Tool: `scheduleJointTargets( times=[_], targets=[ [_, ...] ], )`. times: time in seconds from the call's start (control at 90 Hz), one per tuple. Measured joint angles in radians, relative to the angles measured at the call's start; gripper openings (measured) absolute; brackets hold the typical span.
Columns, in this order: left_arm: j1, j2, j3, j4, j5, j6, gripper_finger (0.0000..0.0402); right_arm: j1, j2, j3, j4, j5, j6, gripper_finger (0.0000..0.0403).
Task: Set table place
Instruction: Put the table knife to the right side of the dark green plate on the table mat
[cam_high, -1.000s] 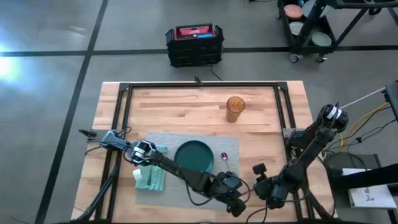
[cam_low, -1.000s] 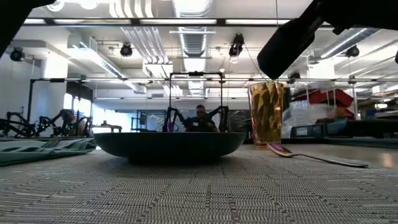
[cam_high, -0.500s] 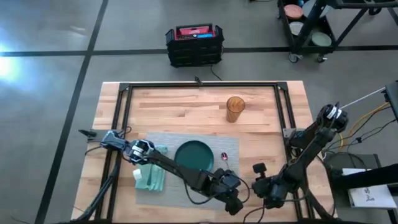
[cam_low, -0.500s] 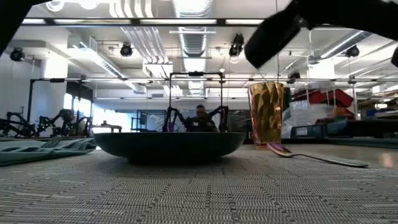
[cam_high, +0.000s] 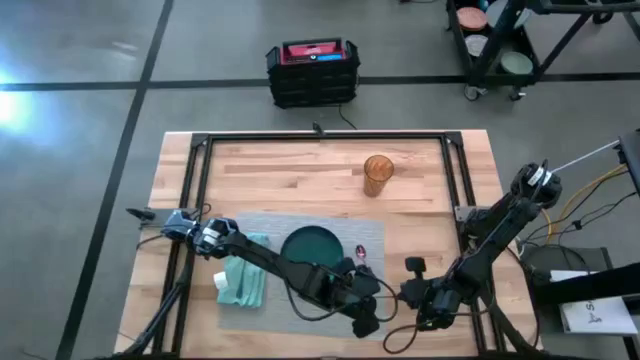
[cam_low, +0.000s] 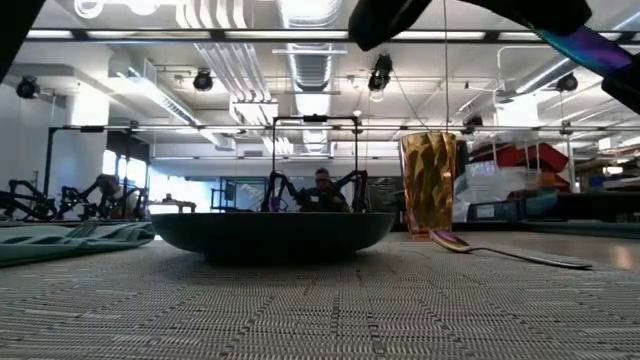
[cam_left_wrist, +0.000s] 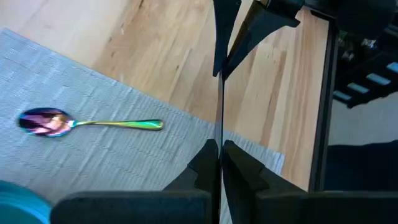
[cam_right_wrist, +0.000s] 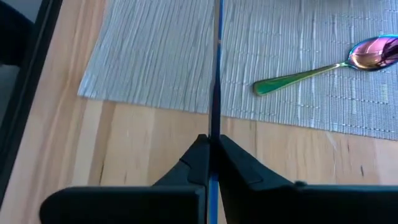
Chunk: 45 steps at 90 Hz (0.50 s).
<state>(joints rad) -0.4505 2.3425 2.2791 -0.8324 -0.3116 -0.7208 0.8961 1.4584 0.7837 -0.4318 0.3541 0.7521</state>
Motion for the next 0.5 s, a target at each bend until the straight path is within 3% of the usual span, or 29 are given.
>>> scheduleJointTargets(
  times=[0.267, 0.5],
  targets=[
    [0.006, -0.004, -0.007, -0.094, 0.005, 0.118, 0.002, -0.015, -0.003, -0.005, -0.028, -0.028, 0.067, 0.0],
    [-0.002, -0.01, -0.008, -0.295, 0.009, 0.124, 0.0087, -0.019, -0.002, -0.006, -0.024, -0.015, 0.187, 0.0]
  ],
)
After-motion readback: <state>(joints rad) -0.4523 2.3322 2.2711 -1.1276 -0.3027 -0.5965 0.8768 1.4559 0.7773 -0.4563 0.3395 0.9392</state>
